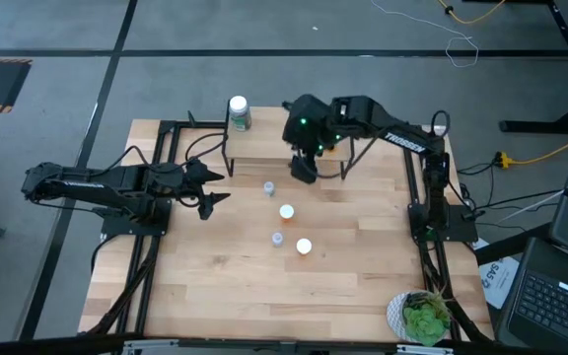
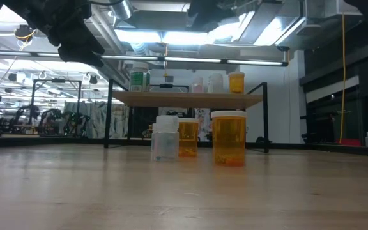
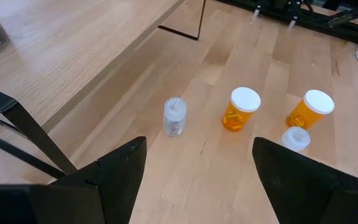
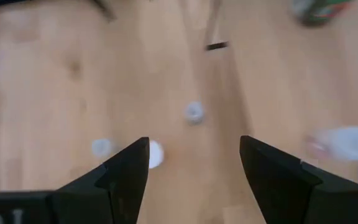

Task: Pick and place medicine bottles onto shelf by color
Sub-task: Put the orange pill bottle on the shelf

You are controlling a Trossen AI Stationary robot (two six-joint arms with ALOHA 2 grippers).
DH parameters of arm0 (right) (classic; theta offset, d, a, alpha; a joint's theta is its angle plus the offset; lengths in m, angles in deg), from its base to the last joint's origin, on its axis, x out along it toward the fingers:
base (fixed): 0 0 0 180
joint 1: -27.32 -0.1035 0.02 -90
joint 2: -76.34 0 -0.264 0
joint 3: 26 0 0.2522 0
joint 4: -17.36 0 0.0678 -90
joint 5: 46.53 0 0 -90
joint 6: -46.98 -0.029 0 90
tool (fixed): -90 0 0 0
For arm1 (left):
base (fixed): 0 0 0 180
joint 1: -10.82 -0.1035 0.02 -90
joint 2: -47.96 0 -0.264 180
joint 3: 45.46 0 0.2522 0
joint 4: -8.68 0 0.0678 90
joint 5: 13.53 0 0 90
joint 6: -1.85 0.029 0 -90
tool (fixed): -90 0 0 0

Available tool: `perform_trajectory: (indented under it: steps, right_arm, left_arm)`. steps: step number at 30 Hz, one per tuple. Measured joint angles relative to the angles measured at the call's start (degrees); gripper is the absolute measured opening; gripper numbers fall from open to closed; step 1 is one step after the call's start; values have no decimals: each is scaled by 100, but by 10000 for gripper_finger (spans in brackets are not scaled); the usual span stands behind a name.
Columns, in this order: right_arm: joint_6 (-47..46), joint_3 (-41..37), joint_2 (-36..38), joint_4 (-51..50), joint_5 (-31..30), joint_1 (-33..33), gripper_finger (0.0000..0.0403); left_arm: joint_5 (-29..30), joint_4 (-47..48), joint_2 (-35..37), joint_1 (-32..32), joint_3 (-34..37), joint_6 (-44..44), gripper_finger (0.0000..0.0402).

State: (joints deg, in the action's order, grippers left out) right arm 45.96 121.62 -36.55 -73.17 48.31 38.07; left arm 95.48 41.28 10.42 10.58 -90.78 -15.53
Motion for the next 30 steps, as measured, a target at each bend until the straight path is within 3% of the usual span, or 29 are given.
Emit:
perform_trajectory:
  steps: [4,9,17,21,26,30]
  right_arm:
    - [151,-7,-27,35,131,-381,252]
    - [-307,-29,-131,-112,112,-884,252]
    - [-929,-33,-242,-725,-668,-1712,252]
    - [-885,-33,-242,-1366,-755,-2014,252]
    - [-1107,-43,-244,-1260,-1427,-2246,252]
    - [-1211,-661,-279,-887,-1693,-2404,252]
  left_arm:
    - [1,0,2,0,0,-1,289]
    - [0,1,0,0,0,0,289]
    - [-265,-30,-14,1,1,-37,289]
    - [-360,-143,-164,1,3,-44,289]
    - [-351,-183,-371,1,1,-44,289]
    - [-351,-152,-548,1,1,-44,289]
